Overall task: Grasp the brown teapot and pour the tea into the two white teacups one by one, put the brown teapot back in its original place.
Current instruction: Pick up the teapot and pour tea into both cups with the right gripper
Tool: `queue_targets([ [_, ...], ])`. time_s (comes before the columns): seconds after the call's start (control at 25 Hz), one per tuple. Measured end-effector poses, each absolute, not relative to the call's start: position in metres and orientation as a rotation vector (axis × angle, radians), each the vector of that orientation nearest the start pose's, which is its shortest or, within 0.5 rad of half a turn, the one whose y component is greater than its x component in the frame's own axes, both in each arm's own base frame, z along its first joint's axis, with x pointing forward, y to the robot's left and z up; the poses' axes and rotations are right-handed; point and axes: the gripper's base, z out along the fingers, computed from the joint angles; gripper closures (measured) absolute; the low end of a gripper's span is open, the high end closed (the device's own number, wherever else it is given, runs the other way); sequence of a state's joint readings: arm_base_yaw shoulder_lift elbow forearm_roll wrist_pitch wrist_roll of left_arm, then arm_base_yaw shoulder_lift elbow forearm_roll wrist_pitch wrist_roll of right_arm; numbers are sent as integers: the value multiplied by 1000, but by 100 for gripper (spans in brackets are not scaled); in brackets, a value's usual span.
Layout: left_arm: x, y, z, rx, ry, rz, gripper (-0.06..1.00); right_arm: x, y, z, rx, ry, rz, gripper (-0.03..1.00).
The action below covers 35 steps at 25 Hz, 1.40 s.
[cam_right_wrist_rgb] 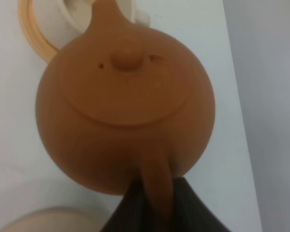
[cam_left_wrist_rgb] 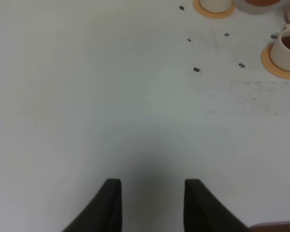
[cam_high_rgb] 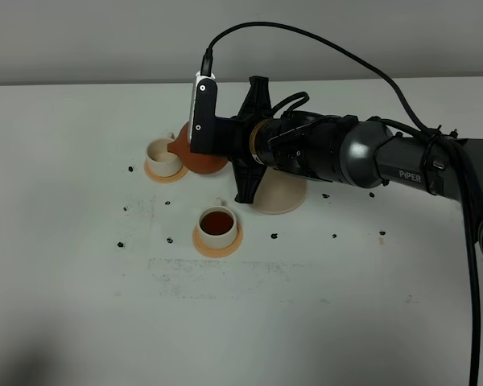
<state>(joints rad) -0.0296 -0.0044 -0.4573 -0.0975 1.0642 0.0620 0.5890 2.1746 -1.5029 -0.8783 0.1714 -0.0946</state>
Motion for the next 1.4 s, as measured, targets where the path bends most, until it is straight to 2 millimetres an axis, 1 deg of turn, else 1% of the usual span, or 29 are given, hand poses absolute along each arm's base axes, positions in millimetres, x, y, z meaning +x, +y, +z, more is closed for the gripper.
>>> queue_targets([
  [0.24, -1, -8, 265, 98, 2081, -98, 65, 408, 259, 156, -1574, 1642, -364, 88],
  [0.56, -1, -8, 265, 99, 2081, -97, 65, 412, 261, 164, -1576, 1604, -390, 88],
  [0.88, -1, -8, 265, 99, 2081, -97, 65, 413, 261, 164, -1609, 1571, -418, 88],
  [1.08, -1, -8, 265, 99, 2081, -97, 65, 414, 261, 158, -1637, 1558, -436, 88],
  [1.4, -1, -8, 265, 99, 2081, -97, 65, 414, 261, 159, -1666, 1521, -463, 88],
])
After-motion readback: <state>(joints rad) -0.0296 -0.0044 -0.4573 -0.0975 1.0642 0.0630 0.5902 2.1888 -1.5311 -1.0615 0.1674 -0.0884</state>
